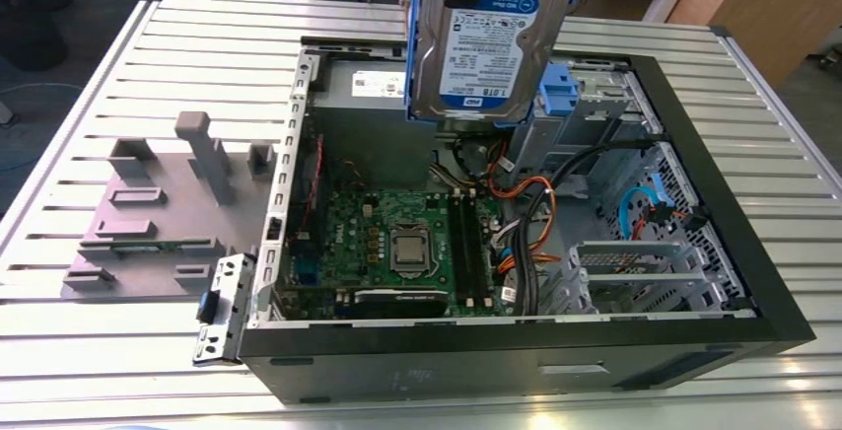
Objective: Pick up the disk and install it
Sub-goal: 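Pick up the disk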
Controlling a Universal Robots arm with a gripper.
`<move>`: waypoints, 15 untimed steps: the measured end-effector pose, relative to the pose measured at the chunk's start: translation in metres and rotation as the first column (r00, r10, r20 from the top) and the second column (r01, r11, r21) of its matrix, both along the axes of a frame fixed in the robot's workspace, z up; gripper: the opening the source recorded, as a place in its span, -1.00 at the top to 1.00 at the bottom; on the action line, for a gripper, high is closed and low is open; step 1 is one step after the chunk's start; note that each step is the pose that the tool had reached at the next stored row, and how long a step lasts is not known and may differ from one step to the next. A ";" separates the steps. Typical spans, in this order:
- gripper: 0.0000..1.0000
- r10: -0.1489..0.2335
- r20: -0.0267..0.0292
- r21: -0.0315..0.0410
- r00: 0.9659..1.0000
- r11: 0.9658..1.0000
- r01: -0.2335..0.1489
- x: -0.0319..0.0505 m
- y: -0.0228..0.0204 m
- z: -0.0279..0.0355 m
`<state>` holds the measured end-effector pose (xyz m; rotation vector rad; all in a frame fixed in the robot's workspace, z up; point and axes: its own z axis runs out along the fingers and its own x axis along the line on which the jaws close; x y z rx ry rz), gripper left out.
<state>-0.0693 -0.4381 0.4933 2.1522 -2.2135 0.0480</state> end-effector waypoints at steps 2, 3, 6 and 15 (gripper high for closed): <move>0.26 0.000 0.000 0.000 1.000 1.000 0.000 0.0001 -0.0010 0.0000; 0.26 0.000 0.000 0.000 1.000 1.000 0.000 0.0000 -0.0016 0.0000; 0.26 0.000 0.000 0.000 1.000 1.000 0.000 0.0000 -0.0031 -0.0001; 0.26 0.000 0.000 -0.013 1.000 1.000 0.000 0.0000 -0.0089 -0.0001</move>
